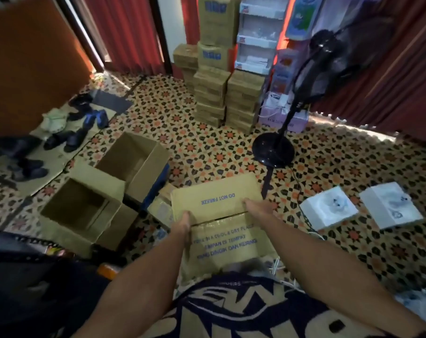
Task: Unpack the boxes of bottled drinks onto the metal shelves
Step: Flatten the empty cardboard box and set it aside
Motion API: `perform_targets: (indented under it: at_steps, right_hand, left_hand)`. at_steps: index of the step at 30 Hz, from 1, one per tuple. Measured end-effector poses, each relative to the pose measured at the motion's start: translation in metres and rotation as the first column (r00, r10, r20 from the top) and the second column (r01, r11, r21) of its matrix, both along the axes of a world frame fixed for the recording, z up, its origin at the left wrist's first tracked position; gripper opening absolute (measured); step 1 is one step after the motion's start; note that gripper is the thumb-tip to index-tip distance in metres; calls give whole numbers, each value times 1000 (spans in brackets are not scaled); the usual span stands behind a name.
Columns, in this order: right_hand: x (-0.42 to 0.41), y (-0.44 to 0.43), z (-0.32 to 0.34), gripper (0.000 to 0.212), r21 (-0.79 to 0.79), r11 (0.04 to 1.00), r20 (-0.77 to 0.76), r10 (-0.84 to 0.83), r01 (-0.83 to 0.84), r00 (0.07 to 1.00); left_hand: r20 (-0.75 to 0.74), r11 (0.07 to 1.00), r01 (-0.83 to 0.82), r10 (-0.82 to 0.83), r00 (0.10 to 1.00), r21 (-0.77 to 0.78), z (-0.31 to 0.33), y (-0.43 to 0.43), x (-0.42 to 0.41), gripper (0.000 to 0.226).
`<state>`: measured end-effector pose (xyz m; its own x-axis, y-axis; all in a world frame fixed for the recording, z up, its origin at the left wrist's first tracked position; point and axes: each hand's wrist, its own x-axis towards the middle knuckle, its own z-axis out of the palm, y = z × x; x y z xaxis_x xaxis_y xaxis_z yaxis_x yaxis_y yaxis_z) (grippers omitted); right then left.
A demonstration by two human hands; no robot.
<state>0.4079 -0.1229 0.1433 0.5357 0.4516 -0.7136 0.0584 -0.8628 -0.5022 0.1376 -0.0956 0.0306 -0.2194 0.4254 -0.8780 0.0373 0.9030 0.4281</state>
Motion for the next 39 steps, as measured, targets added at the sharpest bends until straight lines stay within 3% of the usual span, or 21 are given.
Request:
perform_targets:
  at_steps: [3, 6, 8, 11, 14, 16, 20, 22, 23, 26, 28, 29, 31, 36, 39]
  right_hand:
    - [-9, 56, 14, 102, -29, 983, 28, 180, -179, 983]
    - [-15, 126, 15, 103, 25, 943, 0, 331, -331, 944]
    - [-22, 171, -2, 112, -1, 905, -18, 425, -426, 905]
    - [-57, 220, -20, 114, -25, 807, -12, 590, -590, 807]
    - [-95, 265, -42, 110, -4, 719, -8, 694, -695, 719]
    - [-128, 282, -38, 114, -22, 658, -3, 753, -753, 658]
    - [-177, 306, -63, 116, -65, 579, 16, 815, -813, 579]
    - [-198, 329, -102, 123, -33, 530, 23, 848, -847, 530]
    - [-212, 329, -99, 120, -41, 489, 12, 872, -871, 489]
    - [-263, 308, -4, 99, -57, 304, -14, 952, -951, 305]
    - [-297, 316, -1, 83, -119, 141, -10, 990, -983, 143]
    - [-307, 318, -3, 81, -131, 95, -7, 995, -987, 97]
    - [-331, 325, -7, 81, -133, -17, 41, 999, -991, -23]
    - [-391, 354, -19, 90, -135, -378, 43, 921, -916, -386]
    - [-414, 370, -34, 102, -146, -591, -48, 805, -793, -591]
  left_hand:
    - [-16, 986, -169, 169, 986, -15, 40, 17, 4, 86]
    - [-9, 937, -346, 346, 938, 51, 59, 40, 0, 96]
    - [-17, 898, -427, 431, 902, 104, 39, 56, -14, 93]
    - [-38, 847, -531, 531, 846, 21, -3, 65, -45, 98]
    - [29, 742, -663, 664, 747, 103, 24, 73, -63, 81]
    - [4, 690, -716, 720, 694, 106, 98, 78, -61, 70]
    - [35, 579, -811, 811, 583, 83, 135, 82, -72, 42]
    - [-33, 445, -891, 895, 444, 85, 142, 79, -75, 40]
    - [-62, 394, -915, 919, 389, 91, 142, 76, -79, 48]
    - [-59, 261, -965, 964, 258, 42, 113, 67, -91, 66]
    - [-104, 100, -995, 989, 102, -23, 72, 60, -98, 78]
    - [-131, 80, -997, 988, 82, -18, 65, 58, -101, 79]
    - [-165, -29, -999, 986, -24, -24, 50, 60, -99, 74]
    - [-207, -364, -931, 909, -362, 27, 105, 103, -72, 75]
    - [-192, -548, -836, 820, -539, 8, 128, 128, -54, 67]
